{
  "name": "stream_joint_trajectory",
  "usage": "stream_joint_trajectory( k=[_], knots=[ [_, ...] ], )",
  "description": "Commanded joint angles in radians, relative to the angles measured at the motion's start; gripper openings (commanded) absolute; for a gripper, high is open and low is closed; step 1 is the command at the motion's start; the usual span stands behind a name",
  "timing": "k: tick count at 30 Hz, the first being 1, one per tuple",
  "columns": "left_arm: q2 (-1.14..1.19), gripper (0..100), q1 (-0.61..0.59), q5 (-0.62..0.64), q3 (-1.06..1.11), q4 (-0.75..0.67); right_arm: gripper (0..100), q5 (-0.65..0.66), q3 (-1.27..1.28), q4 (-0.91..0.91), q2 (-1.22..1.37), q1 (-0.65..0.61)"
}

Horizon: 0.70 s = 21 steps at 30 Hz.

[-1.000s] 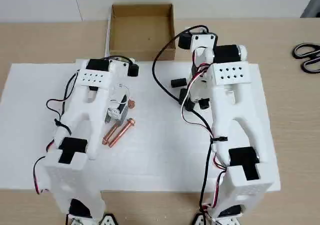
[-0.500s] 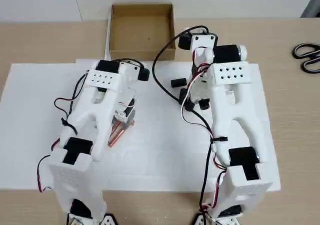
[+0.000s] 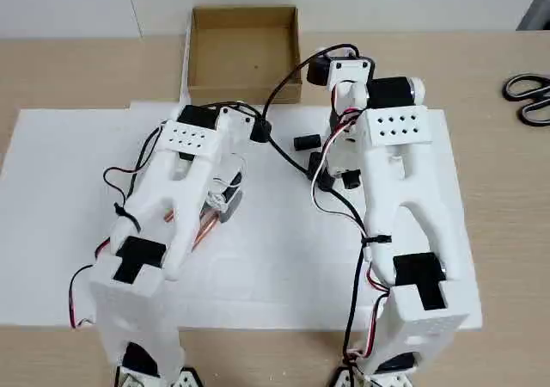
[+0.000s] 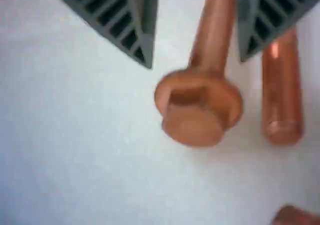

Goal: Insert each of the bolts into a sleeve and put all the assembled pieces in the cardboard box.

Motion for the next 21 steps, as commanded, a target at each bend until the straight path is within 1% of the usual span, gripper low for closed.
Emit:
stream_joint_trajectory(
  k=[1,7,13,18,21],
  knots=[
    [0.029,11,-0.009,-0.011,-0.004,-0.020,0.3,0.005,-0.020,0.013,-0.062,-0.001],
    [0.123,11,-0.011,-0.009,-0.008,-0.057,0.3,0.005,-0.020,0.013,-0.062,-0.001],
    [0.118,10,-0.006,-0.009,-0.024,-0.060,0.3,0.005,-0.020,0.013,-0.062,-0.001],
    [0.120,1,-0.006,-0.005,-0.059,-0.058,0.3,0.005,-0.020,0.013,-0.062,-0.001],
    [0.118,1,-0.006,-0.005,-0.059,-0.055,0.3,0.005,-0.020,0.013,-0.062,-0.001]
  ],
)
